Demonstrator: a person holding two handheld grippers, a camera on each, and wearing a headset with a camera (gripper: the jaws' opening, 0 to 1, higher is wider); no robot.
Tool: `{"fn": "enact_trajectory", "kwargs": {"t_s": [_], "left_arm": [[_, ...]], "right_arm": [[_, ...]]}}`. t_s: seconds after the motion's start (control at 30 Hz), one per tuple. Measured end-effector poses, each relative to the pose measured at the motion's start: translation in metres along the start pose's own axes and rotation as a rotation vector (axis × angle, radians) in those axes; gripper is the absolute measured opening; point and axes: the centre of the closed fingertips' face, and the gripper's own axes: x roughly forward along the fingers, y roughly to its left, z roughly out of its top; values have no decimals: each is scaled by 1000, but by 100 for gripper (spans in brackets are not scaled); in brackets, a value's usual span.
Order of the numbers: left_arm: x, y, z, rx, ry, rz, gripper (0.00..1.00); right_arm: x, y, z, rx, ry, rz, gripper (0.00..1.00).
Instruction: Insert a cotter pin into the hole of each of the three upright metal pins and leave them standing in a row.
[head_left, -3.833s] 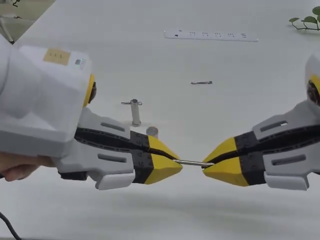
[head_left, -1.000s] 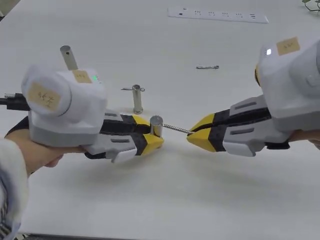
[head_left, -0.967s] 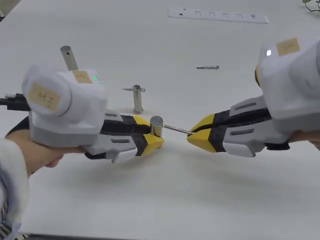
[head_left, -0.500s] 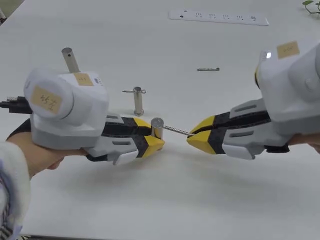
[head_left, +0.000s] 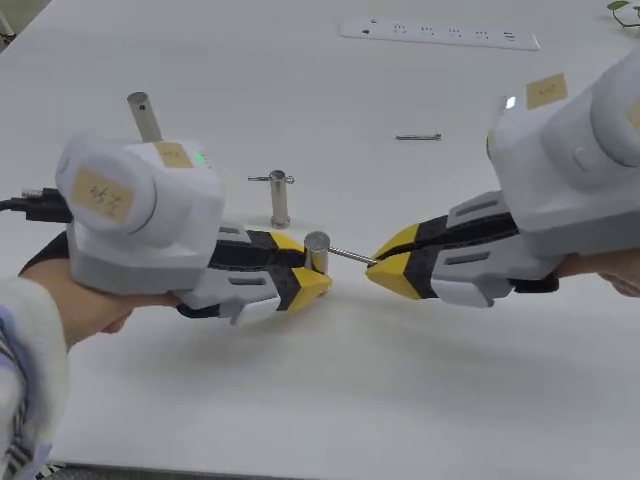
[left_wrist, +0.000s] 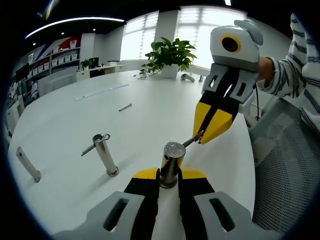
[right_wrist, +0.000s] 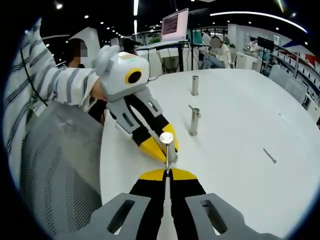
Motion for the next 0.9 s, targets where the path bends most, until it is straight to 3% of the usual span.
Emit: {"fn": "enact_trajectory", "kwargs": {"t_s": [0.53, 0.9], "left_arm": [[5, -8, 2, 5, -4, -24, 13], [4, -8, 1, 0, -7, -26, 13]], "right_arm": [[16, 5, 12, 5, -23, 1, 4], [8, 5, 9, -19, -24, -7, 8]]}}
